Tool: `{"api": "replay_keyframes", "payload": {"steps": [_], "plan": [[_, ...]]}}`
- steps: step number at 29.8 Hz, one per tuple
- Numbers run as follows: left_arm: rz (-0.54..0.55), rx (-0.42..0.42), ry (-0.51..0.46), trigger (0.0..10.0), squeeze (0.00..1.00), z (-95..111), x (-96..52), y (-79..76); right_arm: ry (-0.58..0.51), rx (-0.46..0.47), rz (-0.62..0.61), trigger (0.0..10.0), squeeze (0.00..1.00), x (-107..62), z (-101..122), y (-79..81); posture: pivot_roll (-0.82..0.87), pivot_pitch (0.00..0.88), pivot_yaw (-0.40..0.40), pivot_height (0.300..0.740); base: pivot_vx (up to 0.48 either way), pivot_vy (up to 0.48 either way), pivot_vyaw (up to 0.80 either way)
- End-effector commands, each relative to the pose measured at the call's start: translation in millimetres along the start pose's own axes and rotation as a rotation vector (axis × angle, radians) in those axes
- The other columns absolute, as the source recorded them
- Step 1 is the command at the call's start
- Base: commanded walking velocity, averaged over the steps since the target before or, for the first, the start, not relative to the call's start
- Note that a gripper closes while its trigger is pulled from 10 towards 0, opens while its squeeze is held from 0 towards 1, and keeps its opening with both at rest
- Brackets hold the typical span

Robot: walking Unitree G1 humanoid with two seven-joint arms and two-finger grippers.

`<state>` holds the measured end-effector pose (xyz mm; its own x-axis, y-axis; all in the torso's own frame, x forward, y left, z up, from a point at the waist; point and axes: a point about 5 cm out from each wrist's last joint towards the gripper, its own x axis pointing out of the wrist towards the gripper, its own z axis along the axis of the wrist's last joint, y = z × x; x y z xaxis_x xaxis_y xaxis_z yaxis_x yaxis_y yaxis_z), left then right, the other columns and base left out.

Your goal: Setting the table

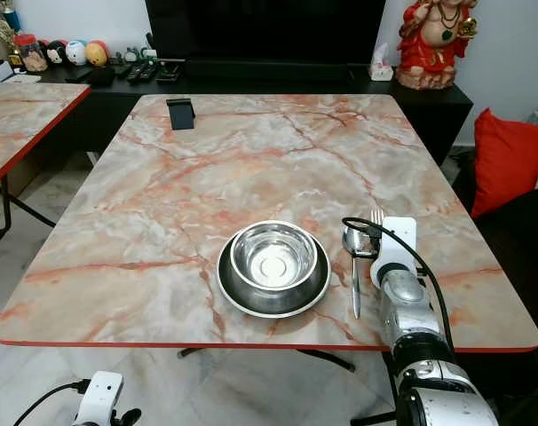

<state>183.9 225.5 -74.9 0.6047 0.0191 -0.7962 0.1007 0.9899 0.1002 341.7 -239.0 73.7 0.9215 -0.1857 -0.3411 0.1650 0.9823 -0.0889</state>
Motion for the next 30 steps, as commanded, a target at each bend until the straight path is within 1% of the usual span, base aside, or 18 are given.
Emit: {"api": "replay_keyframes", "payload": {"steps": [1, 4, 9, 29, 30], "plan": [[-0.002, 0.007, 0.014, 10.0, 0.0, -2, -0.4, 1.7, 0.012, -0.015, -0.008, 10.0, 0.0, -0.6, -3, -1.6, 0.0, 0.0, 0.003, 0.74, 0.0, 0.0, 0.0], [-0.004, 0.006, 0.015, 10.0, 0.0, -2, -0.4, 1.7, 0.02, -0.032, -0.024, 10.0, 0.0, -1.0, -4, -4.4, 0.0, 0.0, 0.003, 0.74, 0.0, 0.0, 0.0], [-0.005, 0.007, 0.017, 10.0, 0.0, -2, -0.4, 1.6, 0.019, -0.029, -0.033, 10.0, 0.0, -2.5, -6, -6.7, 0.0, 0.0, 0.003, 0.74, 0.0, 0.0, 0.0], [-0.008, 0.009, 0.014, 10.0, 0.0, -2, -0.7, 1.7, 0.048, -0.017, -0.027, 10.0, 0.0, -6.3, -18, -1.8, -0.01, 0.0, 0.002, 0.74, 0.0, 0.0, 0.0], [-0.008, 0.01, 0.014, 10.0, 0.0, -2, -0.7, 1.7, 0.049, -0.017, -0.025, 10.0, 0.06, -6.4, -18, -1.6, -0.01, 0.0, 0.002, 0.74, 0.0, 0.0, 0.0]]}}
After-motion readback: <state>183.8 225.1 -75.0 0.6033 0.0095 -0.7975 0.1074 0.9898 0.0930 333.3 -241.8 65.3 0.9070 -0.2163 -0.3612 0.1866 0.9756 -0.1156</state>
